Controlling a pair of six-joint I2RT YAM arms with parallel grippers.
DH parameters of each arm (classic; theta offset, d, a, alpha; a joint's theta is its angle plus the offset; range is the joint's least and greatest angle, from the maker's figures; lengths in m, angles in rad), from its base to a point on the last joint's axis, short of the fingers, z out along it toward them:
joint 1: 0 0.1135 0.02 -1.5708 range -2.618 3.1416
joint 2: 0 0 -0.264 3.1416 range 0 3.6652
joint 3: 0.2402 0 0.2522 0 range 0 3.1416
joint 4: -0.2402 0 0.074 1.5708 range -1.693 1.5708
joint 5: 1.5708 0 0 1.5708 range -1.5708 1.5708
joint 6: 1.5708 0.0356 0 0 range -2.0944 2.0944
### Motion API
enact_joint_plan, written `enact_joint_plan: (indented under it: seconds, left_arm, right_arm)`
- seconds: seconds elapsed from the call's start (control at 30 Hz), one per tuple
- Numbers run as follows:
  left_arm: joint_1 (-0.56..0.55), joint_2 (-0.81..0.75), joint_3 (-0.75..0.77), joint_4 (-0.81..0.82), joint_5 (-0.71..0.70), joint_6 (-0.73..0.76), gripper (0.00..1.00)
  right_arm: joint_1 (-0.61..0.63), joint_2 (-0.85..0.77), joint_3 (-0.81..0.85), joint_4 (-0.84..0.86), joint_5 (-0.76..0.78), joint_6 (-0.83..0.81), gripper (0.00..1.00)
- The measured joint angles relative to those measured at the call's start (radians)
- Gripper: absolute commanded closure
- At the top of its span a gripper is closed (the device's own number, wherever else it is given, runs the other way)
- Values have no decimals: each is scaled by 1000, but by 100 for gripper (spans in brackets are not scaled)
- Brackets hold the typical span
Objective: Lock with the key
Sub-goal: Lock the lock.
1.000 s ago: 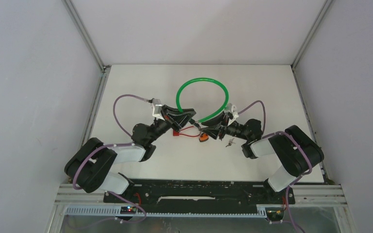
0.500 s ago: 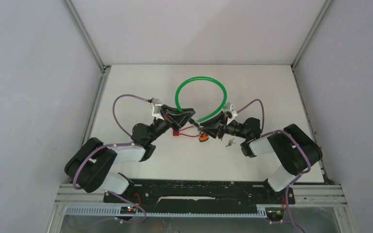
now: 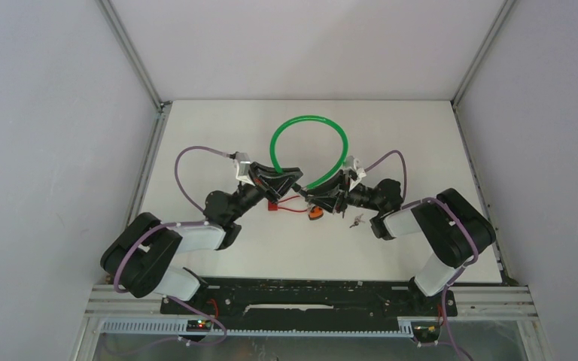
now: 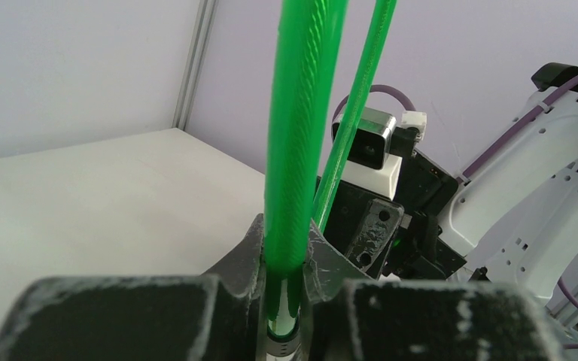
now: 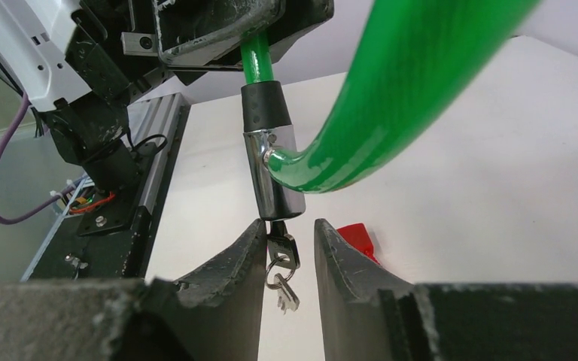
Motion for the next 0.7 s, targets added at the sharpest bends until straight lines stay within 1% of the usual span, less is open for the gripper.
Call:
enact_joint_plan:
  seconds: [0.33, 0.53, 0.7]
  left_arm:
    - [6, 0, 0, -1, -7, 0, 100]
    - [8, 0, 0, -1, -17, 1, 100]
    - [14, 0, 0, 0, -26, 4, 100]
  right_arm:
    - [2, 10, 7, 4, -13, 7, 70]
    - [3, 13, 13, 4, -20, 8, 79]
    - [3, 16, 16, 3, -24, 11, 77]
